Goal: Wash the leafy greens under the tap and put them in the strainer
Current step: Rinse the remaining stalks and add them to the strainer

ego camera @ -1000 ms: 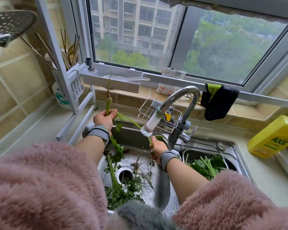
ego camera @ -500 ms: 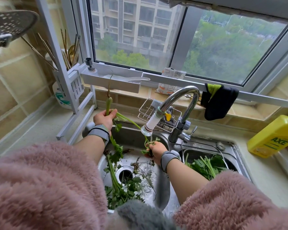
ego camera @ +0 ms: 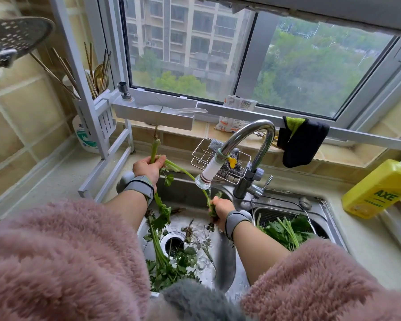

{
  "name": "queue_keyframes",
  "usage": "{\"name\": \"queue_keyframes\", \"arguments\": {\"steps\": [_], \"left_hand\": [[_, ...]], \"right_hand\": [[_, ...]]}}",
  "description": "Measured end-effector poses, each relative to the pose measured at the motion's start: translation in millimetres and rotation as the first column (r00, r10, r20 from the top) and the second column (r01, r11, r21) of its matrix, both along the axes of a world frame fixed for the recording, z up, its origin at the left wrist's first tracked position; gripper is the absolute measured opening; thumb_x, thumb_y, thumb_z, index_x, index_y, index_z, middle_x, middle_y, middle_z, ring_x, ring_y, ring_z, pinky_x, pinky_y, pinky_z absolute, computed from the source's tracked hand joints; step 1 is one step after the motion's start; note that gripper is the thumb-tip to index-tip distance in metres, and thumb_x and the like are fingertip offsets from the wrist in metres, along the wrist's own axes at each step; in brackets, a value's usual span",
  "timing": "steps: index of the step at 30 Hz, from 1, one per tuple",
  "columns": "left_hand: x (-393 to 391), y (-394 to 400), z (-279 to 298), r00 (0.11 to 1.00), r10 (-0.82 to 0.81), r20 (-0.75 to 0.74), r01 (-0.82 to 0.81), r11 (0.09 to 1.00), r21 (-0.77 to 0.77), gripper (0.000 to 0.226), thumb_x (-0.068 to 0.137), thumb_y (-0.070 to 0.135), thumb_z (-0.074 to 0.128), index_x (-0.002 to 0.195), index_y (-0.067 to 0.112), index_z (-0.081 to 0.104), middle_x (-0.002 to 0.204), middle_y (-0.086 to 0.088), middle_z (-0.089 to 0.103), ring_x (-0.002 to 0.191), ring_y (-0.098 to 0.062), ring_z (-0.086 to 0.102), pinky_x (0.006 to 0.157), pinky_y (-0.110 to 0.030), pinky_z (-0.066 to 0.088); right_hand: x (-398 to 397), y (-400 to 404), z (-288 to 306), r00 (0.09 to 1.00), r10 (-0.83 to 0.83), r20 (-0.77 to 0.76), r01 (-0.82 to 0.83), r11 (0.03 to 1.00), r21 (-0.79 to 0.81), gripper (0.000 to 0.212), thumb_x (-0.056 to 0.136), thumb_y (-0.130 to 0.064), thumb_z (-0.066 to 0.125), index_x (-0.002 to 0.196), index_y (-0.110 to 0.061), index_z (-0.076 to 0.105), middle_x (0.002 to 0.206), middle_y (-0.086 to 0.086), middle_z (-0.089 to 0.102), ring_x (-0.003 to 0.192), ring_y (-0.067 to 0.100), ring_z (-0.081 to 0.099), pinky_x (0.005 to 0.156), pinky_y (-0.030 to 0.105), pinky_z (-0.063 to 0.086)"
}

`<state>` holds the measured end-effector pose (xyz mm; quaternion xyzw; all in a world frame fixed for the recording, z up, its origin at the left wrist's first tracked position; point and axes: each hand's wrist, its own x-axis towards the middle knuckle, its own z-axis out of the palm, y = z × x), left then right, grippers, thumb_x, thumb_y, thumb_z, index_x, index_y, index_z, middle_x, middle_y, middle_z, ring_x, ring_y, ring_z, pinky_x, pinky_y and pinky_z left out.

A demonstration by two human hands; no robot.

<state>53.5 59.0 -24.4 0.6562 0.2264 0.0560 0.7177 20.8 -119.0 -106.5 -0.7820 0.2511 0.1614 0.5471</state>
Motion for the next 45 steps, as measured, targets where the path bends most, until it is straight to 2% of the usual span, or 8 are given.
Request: {"name": "queue_keyframes", "arguments": {"steps": [4,6,9,14,18,33,38,45], "left_hand": [[-4,-3,-5,0.994,-0.075,-0.075,0.083,0.991,0.108,0.027,0.087,0.021,0.065,0.106,0.002,0.067,0.105,-0.018,0.065,0.098,-0.034,0.056,0.100,-0.046,0.042],[-6,-4,-8,0.976,-0.179,-0.122,0.197,0.968,0.158,0.030,0.088,0.020,0.064,0.110,-0.001,0.066,0.101,-0.020,0.067,0.096,-0.035,0.058,0.086,-0.041,0.044],[-10,-8,-12,0.926,-0.316,-0.206,0.352,0.921,0.165,0.029,0.086,0.017,0.065,0.109,-0.002,0.067,0.082,-0.007,0.061,0.082,-0.019,0.049,0.077,-0.027,0.035],[-15,-17,-16,0.830,-0.457,-0.320,0.538,0.808,0.241,0.028,0.085,0.022,0.067,0.106,0.003,0.070,0.046,0.007,0.052,0.052,-0.012,0.039,0.049,-0.022,0.030],[-19,-29,-15,0.810,-0.500,-0.307,0.575,0.780,0.247,0.022,0.087,0.021,0.064,0.104,0.007,0.069,0.058,0.001,0.049,0.053,-0.010,0.039,0.045,-0.019,0.033],[-1,-13,-45,0.845,-0.425,-0.326,0.499,0.846,0.191,0.016,0.089,0.019,0.061,0.096,0.007,0.068,0.070,-0.002,0.056,0.054,-0.015,0.041,0.049,-0.023,0.031],[3,-18,-48,0.836,-0.424,-0.348,0.498,0.853,0.158,0.018,0.087,0.020,0.063,0.072,0.011,0.064,0.074,-0.005,0.058,0.055,-0.014,0.041,0.051,-0.023,0.031],[-2,-35,-47,0.757,-0.479,-0.445,0.549,0.835,0.036,0.027,0.095,0.018,0.050,0.070,0.010,0.059,0.064,-0.002,0.045,0.051,-0.013,0.032,0.049,-0.022,0.026]], "right_hand": [[-6,-4,6,0.963,0.194,-0.189,-0.233,0.948,-0.216,0.037,0.100,-0.017,0.033,0.064,-0.017,0.034,0.071,0.001,0.041,0.106,0.031,0.051,0.073,0.023,0.039],[-5,-6,8,0.972,0.130,-0.195,-0.184,0.939,-0.290,0.014,0.096,-0.017,0.041,0.093,-0.008,0.052,0.109,0.013,0.056,0.128,0.030,0.043,0.096,0.027,0.038],[2,-11,9,0.999,-0.011,-0.045,-0.007,0.927,-0.375,0.052,0.091,-0.018,0.048,0.139,-0.004,0.032,0.142,0.016,0.039,0.131,0.032,0.038,0.108,0.037,0.033],[-7,2,29,0.921,0.324,0.216,-0.296,0.943,-0.152,0.033,0.094,-0.017,0.051,0.125,-0.006,0.055,0.113,0.006,0.059,0.102,0.016,0.053,0.085,0.019,0.040],[-11,4,27,0.896,0.383,0.224,-0.369,0.924,-0.099,0.024,0.091,-0.018,0.058,0.110,-0.003,0.065,0.093,0.007,0.067,0.071,0.004,0.060,0.075,0.017,0.048],[-7,-9,37,0.933,0.340,0.119,-0.301,0.917,-0.261,0.028,0.092,-0.026,0.057,0.112,-0.010,0.068,0.092,0.004,0.065,0.074,0.012,0.051,0.068,0.022,0.038],[-7,-27,50,0.970,0.235,0.062,-0.209,0.937,-0.281,0.028,0.096,-0.021,0.046,0.075,-0.011,0.061,0.070,0.004,0.058,0.061,0.016,0.054,0.069,0.031,0.050],[1,-88,98,0.988,0.098,-0.121,-0.154,0.732,-0.664,0.034,0.096,-0.012,0.039,0.124,0.003,0.053,0.119,0.020,0.057,0.117,0.033,0.052,0.082,0.034,0.039]]}}
